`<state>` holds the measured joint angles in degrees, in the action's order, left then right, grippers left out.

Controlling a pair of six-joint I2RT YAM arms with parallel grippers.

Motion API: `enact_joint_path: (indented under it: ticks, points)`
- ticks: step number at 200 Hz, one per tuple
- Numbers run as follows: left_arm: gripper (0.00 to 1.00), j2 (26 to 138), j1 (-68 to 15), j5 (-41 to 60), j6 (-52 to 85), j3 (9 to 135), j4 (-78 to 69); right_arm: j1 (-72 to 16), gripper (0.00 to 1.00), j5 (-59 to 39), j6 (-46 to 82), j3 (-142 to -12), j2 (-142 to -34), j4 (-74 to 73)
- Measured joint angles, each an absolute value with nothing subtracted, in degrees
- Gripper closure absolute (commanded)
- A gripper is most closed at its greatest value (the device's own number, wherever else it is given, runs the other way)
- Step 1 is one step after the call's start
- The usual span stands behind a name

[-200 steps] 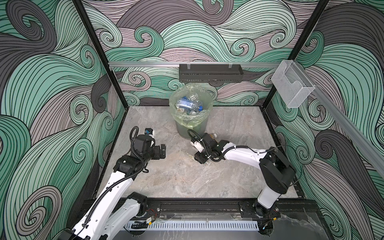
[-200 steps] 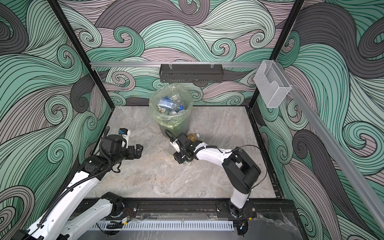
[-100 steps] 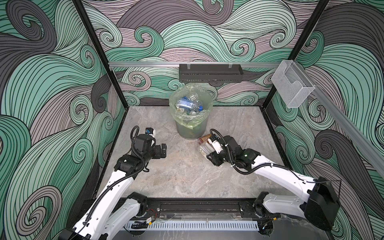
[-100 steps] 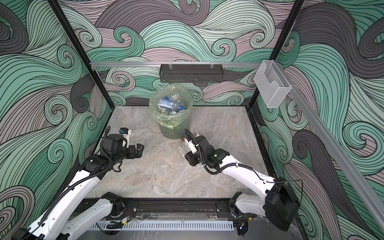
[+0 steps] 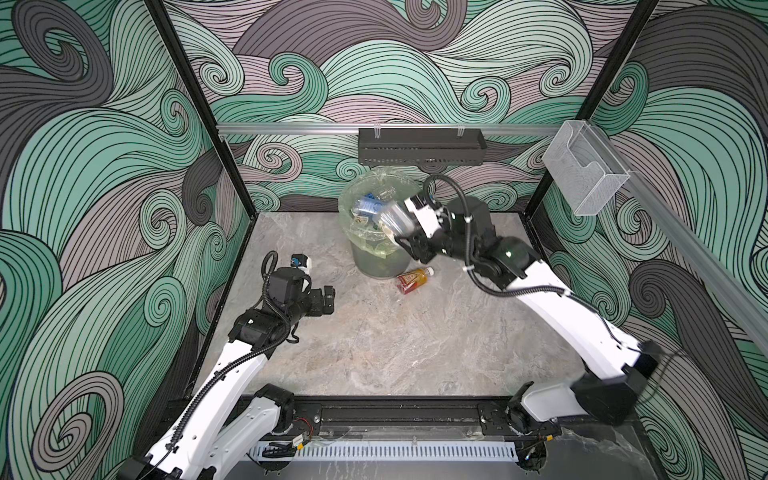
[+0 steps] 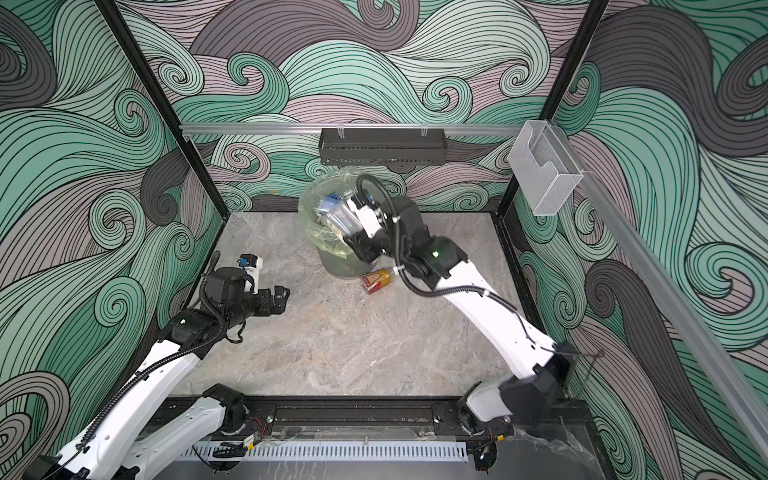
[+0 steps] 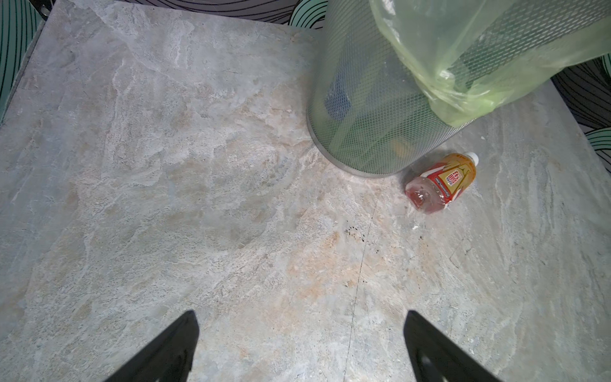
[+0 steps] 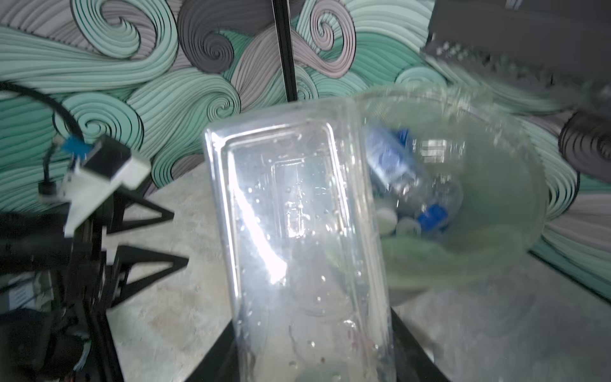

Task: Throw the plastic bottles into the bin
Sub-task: 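Lift the green-cap bottle with right gripper over the bin and release, then lower the right gripper beside the bin and grasp the red-and-yellow bottle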

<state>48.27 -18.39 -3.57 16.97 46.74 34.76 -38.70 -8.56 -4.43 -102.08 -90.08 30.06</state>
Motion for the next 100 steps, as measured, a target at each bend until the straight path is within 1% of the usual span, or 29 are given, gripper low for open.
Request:
enact_joint_path:
  ticks: [6,14,34,47,56,68,84,100]
  points:
    - [0.01,48.2,-18.4,-3.5,17.0,46.7,34.8,-38.2,0.21,-9.0,-5.0,-107.6,-94.4,29.8]
    - [0.01,48.1,-18.4,-3.4,17.0,46.7,34.9,-37.7,0.17,-9.0,-6.4,-116.4,-100.4,31.2]
    - [0.01,47.0,-18.4,-3.4,16.9,46.7,35.3,-37.1,0.14,-9.0,-8.8,-137.7,-115.3,35.9]
    - [0.01,45.9,-18.4,-3.4,16.9,46.7,35.6,-37.1,0.12,-9.0,-9.7,-144.7,-120.9,39.5]
    - [0.01,45.2,-18.4,-3.4,16.8,46.7,35.8,-37.1,0.11,-9.0,-10.1,-145.2,-122.0,41.7]
    - [0.01,44.8,-18.4,-3.5,16.5,46.7,36.0,-37.2,0.11,-9.0,-10.5,-142.5,-121.4,43.7]
    - [0.01,45.1,-18.2,-3.5,16.3,46.7,36.0,-37.3,0.07,-8.7,-10.4,-133.7,-117.1,43.5]
    - [0.01,46.1,-18.1,-3.4,16.1,46.7,36.0,-37.3,0.05,-8.1,-10.1,-121.7,-110.0,40.2]
